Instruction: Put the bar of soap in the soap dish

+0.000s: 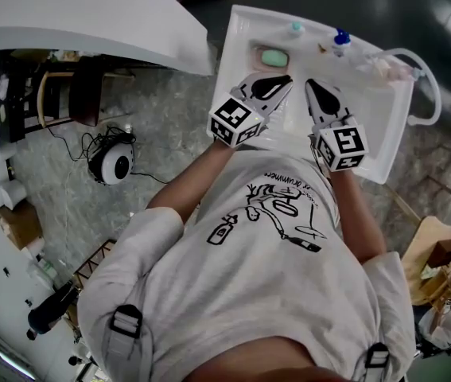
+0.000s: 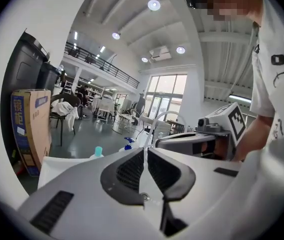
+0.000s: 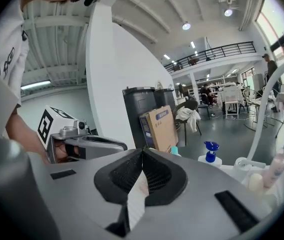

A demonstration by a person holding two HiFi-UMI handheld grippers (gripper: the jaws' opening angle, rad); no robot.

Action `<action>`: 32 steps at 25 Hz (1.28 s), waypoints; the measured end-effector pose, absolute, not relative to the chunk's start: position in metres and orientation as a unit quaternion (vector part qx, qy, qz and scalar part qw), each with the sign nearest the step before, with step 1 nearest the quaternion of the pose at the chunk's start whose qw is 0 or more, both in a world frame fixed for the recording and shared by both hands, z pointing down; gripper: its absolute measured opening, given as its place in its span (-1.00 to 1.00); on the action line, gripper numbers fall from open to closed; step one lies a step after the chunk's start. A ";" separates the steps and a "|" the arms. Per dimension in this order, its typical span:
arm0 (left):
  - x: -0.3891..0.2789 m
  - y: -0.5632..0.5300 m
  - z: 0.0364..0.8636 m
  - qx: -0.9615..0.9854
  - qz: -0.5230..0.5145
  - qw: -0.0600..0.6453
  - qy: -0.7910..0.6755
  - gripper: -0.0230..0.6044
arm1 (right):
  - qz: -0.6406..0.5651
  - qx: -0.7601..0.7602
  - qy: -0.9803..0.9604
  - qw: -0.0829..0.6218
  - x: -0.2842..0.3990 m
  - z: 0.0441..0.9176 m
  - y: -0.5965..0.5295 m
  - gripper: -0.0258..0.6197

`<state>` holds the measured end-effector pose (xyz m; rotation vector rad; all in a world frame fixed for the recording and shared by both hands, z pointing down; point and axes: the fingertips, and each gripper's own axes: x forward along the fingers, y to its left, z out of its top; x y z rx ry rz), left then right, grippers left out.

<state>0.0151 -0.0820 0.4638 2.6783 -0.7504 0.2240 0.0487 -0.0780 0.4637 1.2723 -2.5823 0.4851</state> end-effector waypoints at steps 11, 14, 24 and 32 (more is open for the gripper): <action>0.013 -0.042 0.378 0.959 0.001 0.151 -0.241 -0.90 | 0.153 0.415 -0.895 0.056 0.039 0.386 -0.035 -0.85; 0.011 -0.035 0.361 0.959 -0.015 0.146 -0.241 -0.90 | 0.143 0.414 -0.898 0.042 0.037 0.369 -0.025 -0.85; 0.012 -0.019 0.318 0.961 -0.049 0.131 -0.238 -0.90 | 0.130 0.437 -0.890 0.009 0.057 0.333 -0.016 -0.85; 0.015 -0.019 0.319 0.962 -0.045 0.134 -0.235 -0.90 | 0.106 0.444 -0.890 0.021 0.049 0.322 -0.012 -0.85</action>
